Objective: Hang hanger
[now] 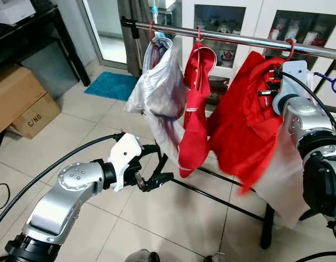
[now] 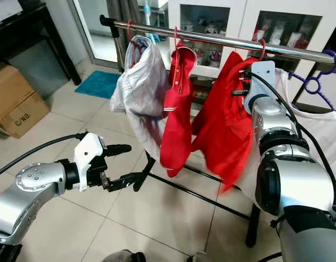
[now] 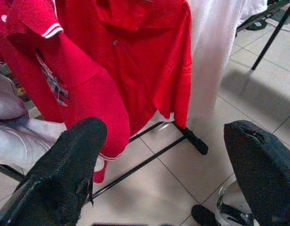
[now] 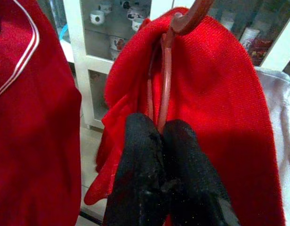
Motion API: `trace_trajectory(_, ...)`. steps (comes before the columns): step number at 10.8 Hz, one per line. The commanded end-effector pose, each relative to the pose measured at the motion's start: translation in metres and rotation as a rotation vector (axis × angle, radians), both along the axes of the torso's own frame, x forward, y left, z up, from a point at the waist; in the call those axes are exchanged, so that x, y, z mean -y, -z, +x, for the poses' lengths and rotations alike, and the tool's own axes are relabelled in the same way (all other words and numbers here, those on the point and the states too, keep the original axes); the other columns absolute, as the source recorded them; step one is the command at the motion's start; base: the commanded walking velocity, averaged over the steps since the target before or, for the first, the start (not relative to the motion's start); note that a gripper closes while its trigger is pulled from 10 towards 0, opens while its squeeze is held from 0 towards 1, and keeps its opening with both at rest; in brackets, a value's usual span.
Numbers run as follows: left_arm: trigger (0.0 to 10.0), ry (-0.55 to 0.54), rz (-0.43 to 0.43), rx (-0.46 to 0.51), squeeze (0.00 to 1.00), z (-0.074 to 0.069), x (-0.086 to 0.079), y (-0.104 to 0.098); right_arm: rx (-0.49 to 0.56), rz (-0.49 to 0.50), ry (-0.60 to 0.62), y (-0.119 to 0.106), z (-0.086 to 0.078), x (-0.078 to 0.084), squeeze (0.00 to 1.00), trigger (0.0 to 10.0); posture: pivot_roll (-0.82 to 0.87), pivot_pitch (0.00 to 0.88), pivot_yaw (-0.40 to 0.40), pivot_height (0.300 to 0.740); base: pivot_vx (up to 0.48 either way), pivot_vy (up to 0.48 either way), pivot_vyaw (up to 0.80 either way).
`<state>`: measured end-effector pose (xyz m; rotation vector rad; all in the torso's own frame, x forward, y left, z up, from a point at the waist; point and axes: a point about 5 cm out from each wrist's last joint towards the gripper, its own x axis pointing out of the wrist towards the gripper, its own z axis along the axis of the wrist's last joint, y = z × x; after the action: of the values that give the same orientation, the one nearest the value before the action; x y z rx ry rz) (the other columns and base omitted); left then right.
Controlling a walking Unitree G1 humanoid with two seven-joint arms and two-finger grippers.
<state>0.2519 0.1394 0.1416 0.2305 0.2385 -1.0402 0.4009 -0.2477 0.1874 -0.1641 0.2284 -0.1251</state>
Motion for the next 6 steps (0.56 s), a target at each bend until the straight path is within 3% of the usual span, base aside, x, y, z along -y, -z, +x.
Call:
trace_trajectory(1, 10.0, -0.004, 0.0, 0.013, 0.27, 0.001, -0.0004, -0.0048, -0.091, 0.023, -0.015, 0.0174, -0.0039, -0.0039, 0.0, 1.6, -0.02, 0.1, 0.095, 0.74, 0.0, 0.0, 0.0)
trace_trajectory(2, 10.0, -0.007, 0.002, 0.012, 0.27, 0.0018, -0.0001, -0.005, -0.117, 0.015, -0.025, 0.0193, -0.0045, -0.0043, 0.0, 1.6, -0.02, 0.097, 0.091, 0.74, 0.0, 0.0, 0.0)
trace_trajectory(3, 10.0, -0.014, 0.003, 0.017, 0.27, 0.0032, 0.0002, -0.0057, -0.156, -0.006, -0.041, 0.0236, -0.0058, -0.0054, 0.0, 0.6, -0.02, 0.088, 0.084, 0.74, 0.0, 0.0, 0.0)
trace_trajectory(4, 10.0, -0.021, 0.002, 0.021, 0.27, 0.0038, 0.0001, -0.0061, -0.163, -0.02, -0.039, 0.0242, -0.006, -0.0053, 0.0, 8.3, -0.02, 0.084, 0.082, 0.74, 0.0, 0.0, 0.0)
trace_trajectory(5, 10.0, -0.024, 0.003, 0.021, 0.27, 0.0044, 0.0001, -0.0053, -0.158, -0.015, -0.035, 0.0233, -0.0054, -0.0059, 0.0, 10.0, -0.02, 0.081, 0.082, 0.74, 0.0, 0.0, 0.0)
trace_trajectory(6, 10.0, -0.024, 0.003, 0.021, 0.27, 0.0053, 0.0005, -0.0051, -0.154, 0.013, -0.031, 0.0229, -0.005, -0.007, 1.0, 10.0, -0.02, 0.078, 0.083, 0.74, 0.0, 0.0, 0.0)
